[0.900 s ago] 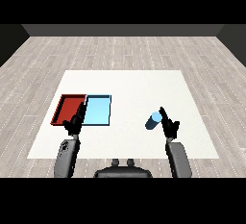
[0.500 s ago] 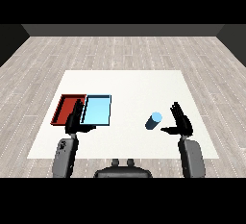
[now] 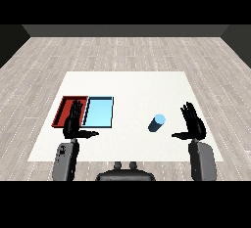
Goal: Pick the blue can and put it in the blue box
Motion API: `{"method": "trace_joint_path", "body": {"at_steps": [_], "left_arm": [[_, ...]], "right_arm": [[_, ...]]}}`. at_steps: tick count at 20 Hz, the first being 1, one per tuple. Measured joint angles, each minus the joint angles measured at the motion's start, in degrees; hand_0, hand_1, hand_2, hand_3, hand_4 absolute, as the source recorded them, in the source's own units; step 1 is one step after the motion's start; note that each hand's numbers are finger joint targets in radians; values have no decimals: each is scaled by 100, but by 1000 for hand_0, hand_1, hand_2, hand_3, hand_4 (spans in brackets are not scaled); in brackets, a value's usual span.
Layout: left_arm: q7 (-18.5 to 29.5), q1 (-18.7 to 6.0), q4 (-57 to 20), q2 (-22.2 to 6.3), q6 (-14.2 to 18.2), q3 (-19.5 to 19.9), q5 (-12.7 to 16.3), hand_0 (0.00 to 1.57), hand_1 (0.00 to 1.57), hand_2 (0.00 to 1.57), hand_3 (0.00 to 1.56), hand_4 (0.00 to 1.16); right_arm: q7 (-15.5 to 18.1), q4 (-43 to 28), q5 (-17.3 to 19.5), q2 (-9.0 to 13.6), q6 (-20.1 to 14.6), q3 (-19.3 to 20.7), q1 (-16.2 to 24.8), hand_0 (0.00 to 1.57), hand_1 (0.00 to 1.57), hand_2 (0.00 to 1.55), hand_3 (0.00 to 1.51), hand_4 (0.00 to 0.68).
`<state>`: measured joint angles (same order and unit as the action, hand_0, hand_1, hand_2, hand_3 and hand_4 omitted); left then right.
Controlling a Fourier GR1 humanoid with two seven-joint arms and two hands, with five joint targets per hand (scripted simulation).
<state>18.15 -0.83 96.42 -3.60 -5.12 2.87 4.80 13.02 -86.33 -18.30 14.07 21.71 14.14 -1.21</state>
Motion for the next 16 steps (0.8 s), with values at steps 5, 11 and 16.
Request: {"method": "trace_joint_path", "body": {"at_steps": [5,11,16], "left_arm": [[410,119,-211,48,-114,10,11,0,0,0,0,0],[456,-39,-365,-20,-135,176,84,0,0,0,0,0],[242,-73,-136,-92,-174,254,218,0,0,0,0,0]], "right_arm": [[20,87,-70,26,152,109,-3,0,0,0,0,0],[-141,114,-175,-1,263,137,-101,0,0,0,0,0],[-409,-74,-317,-142,178,98,-97,0,0,0,0,0]]}}
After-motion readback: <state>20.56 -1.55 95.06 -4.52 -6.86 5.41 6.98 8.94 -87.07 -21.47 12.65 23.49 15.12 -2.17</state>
